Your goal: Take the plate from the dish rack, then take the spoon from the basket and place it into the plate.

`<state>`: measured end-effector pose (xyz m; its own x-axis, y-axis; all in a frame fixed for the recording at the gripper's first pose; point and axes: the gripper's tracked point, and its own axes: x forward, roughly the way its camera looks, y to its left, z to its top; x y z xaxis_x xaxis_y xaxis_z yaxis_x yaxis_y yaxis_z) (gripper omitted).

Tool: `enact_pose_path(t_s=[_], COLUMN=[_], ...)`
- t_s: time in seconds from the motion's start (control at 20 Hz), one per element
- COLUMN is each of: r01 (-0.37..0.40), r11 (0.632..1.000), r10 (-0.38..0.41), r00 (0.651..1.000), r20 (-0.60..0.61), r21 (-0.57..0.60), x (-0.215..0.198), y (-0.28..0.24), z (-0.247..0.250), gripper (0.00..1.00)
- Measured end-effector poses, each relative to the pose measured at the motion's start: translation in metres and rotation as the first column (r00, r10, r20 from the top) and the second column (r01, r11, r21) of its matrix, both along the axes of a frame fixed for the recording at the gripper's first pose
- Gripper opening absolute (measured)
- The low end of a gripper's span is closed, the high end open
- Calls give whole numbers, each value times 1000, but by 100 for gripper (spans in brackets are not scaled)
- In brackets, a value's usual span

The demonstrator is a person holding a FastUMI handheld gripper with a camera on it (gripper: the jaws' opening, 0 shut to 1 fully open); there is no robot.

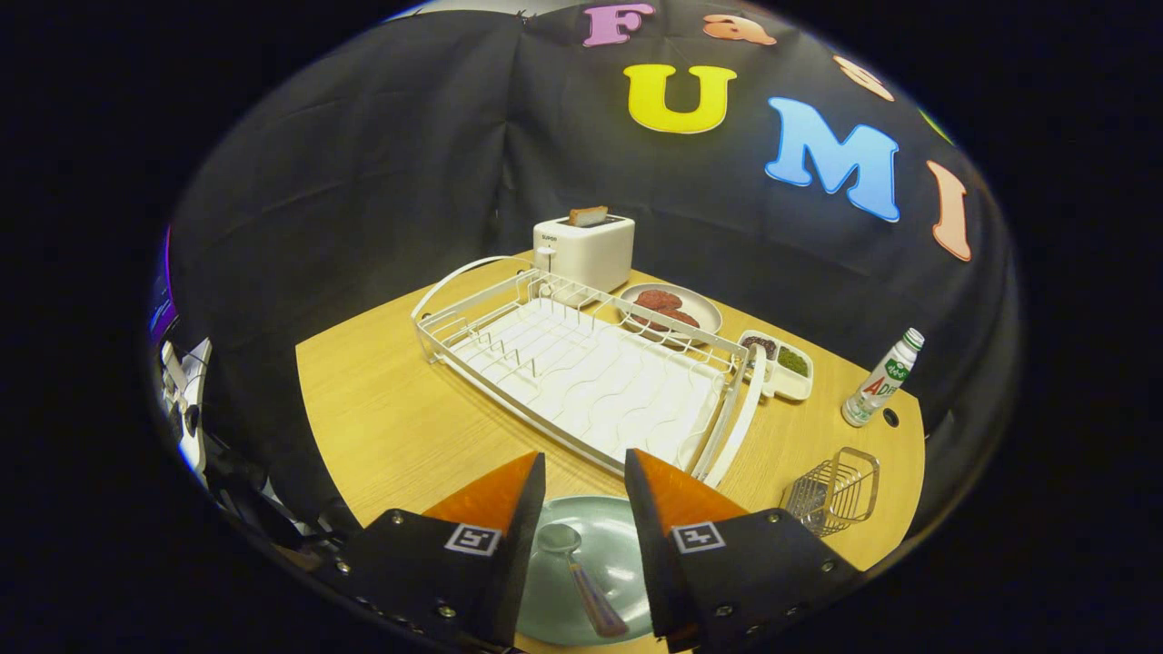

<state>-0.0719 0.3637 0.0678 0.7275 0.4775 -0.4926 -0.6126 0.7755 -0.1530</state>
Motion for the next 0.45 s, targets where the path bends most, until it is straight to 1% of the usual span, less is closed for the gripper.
enact_pose_path(t_s=[0.1,0.25,0.35,0.45], r01=[41,121,189,254], r11=[999,984,961,931], r10=[-42,-135,-213,-296], r00=[998,985,971,946], r20=[46,105,109,133], r21=[30,132,201,263], x=[8,21,26,31], y=[-15,-41,-66,-94], z=[22,61,82,108], gripper=[54,54,54,54])
